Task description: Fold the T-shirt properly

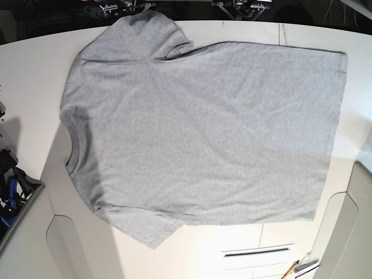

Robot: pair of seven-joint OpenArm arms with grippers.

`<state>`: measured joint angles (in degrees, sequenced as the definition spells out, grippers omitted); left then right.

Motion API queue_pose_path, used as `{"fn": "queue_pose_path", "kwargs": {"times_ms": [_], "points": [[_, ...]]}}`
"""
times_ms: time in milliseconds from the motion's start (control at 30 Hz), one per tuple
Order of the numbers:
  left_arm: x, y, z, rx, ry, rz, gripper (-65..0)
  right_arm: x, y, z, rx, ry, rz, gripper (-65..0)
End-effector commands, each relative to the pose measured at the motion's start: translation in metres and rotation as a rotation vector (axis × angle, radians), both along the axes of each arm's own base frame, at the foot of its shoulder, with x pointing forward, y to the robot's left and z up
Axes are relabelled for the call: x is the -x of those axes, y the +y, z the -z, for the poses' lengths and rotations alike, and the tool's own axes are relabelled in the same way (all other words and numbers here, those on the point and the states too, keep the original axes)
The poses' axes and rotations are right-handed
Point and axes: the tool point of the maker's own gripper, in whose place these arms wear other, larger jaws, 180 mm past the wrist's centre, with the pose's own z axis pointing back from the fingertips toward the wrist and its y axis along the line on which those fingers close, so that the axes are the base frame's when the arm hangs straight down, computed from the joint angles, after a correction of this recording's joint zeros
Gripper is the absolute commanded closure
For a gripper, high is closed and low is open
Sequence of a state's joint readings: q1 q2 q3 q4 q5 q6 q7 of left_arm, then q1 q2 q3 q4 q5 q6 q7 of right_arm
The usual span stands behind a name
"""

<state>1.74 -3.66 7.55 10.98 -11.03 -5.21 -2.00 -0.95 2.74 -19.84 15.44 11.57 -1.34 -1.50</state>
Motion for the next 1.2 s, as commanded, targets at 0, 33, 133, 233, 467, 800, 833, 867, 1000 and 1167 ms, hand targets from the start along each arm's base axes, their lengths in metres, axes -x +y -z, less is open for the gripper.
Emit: {"fn": "queue_pose_path", "kwargs": {"times_ms": [0,33,133,233,467,800,833,867,1000,1167], "points": [[-0.005,-0.001,-0.001,0.003,-0.017,0.005,0.0,-0.008,-0.001,-0.001,0.004,-0.022,0.005,0.0],[-0.005,-0.001,-0.001,0.003,-0.017,0.005,0.0,-0.008,-0.001,-0.001,0.004,-0.023,0.005,0.0],[-0.005,-0.001,-0.001,0.003,-0.018,0.005,0.0,-0.008,-0.001,-0.001,0.004,-0.023,0.005,0.0],[-0.006,-0.001,-0.001,0.003,-0.020,0.005,0.0,-0.008,-0.001,-0.001,0.004,-0.023,0.005,0.0],[-0.003,-0.001,-0.001,0.003,-0.018,0.005,0.0,-0.008,-0.001,-0.001,0.004,-0.023,0.005,0.0],[0.002,0.002,-0.001,-0.001,-0.012,0.005,0.0,-0.001,-0.009,0.000,0.016,-0.013,0.004,0.0],[0.005,0.002,-0.001,-0.001,-0.011,0.005,0.0,0.002,-0.010,0.000,0.018,-0.009,0.003,0.0],[0.007,0.002,-0.001,0.000,-0.015,0.006,0.0,0.005,-0.014,0.000,0.023,-0.004,0.003,0.0],[0.020,0.009,-0.004,-0.006,-0.036,0.004,0.0,0.020,-0.025,0.000,0.037,0.011,0.000,0.0],[0.044,0.020,-0.014,-0.004,-0.062,0.002,0.0,0.036,-0.038,-0.005,0.042,-0.002,-0.009,0.0]]}}
